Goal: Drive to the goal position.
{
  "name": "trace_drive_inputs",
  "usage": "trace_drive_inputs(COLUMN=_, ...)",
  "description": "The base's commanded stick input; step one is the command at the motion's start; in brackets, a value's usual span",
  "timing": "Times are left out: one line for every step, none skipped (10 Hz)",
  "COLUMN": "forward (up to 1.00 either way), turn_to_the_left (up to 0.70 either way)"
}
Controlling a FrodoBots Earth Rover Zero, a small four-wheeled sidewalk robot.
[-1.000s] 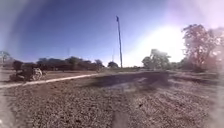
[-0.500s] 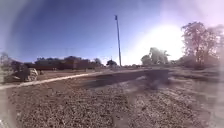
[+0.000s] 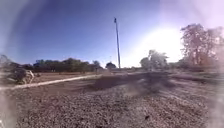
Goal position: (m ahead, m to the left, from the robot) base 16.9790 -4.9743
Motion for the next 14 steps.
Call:
trace_drive_inputs(forward=0.50, turn_to_the_left=0.00)
trace_drive_inputs(forward=0.50, turn_to_the_left=0.00)
trace_drive_inputs(forward=0.50, turn_to_the_left=0.00)
trace_drive_inputs(forward=0.50, turn_to_the_left=0.00)
trace_drive_inputs(forward=0.50, turn_to_the_left=0.00)
trace_drive_inputs(forward=0.50, turn_to_the_left=0.00)
trace_drive_inputs(forward=0.50, turn_to_the_left=0.00)
trace_drive_inputs(forward=0.50, turn_to_the_left=0.00)
trace_drive_inputs(forward=0.50, turn_to_the_left=0.00)
trace_drive_inputs(forward=0.50, turn_to_the_left=0.00)
trace_drive_inputs(forward=0.50, turn_to_the_left=0.00)
trace_drive_inputs(forward=0.50, turn_to_the_left=0.00)
trace_drive_inputs(forward=0.50, turn_to_the_left=0.00)
trace_drive_inputs(forward=0.50, turn_to_the_left=0.00)
